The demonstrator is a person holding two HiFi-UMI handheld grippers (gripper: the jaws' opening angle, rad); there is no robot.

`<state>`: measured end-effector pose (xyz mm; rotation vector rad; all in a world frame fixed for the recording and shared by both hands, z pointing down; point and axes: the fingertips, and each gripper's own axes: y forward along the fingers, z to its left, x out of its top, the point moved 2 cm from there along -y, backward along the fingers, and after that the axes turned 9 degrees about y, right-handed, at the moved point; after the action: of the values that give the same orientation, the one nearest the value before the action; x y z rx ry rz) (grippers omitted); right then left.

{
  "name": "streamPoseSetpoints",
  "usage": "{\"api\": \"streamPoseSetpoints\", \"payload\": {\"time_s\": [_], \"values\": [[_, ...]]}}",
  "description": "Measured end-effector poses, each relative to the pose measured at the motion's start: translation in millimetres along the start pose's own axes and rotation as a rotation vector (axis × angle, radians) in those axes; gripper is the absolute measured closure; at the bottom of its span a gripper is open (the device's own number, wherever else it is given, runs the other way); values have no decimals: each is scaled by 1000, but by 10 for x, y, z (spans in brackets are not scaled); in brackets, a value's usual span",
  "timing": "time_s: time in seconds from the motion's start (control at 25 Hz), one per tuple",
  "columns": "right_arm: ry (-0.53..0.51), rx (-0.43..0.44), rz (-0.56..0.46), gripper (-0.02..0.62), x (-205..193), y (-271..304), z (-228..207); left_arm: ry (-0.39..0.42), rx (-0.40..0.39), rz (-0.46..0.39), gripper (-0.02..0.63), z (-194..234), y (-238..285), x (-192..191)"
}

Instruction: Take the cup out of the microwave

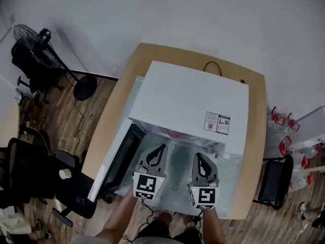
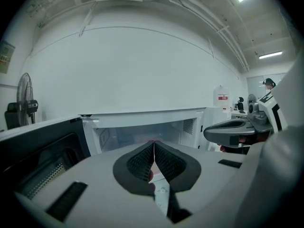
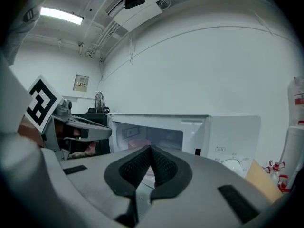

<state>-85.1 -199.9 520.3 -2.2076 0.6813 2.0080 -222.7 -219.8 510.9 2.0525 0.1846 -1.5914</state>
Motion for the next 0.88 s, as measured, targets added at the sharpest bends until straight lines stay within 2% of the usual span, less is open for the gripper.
{"api": "streamPoseSetpoints", "payload": {"time_s": [0.36, 0.4, 0.44, 0.56, 0.68, 0.88], "values": [[15, -16, 23, 578, -165, 149, -110, -10, -62, 19, 577, -2, 312, -177], [20, -18, 25, 578, -175, 160, -118, -13, -71, 29, 553, -7, 347, -206], [23, -19, 27, 578, -185, 171, -127, -19, -80, 41, 501, -12, 382, -239], [35, -28, 39, 578, -235, 197, -171, -37, -100, 65, 435, -22, 490, -321], [45, -34, 47, 578, -288, 226, -206, -38, -106, 49, 353, -13, 582, -334], [46, -32, 57, 578, -352, 264, -242, -34, -113, 46, 267, -4, 736, -347]]}}
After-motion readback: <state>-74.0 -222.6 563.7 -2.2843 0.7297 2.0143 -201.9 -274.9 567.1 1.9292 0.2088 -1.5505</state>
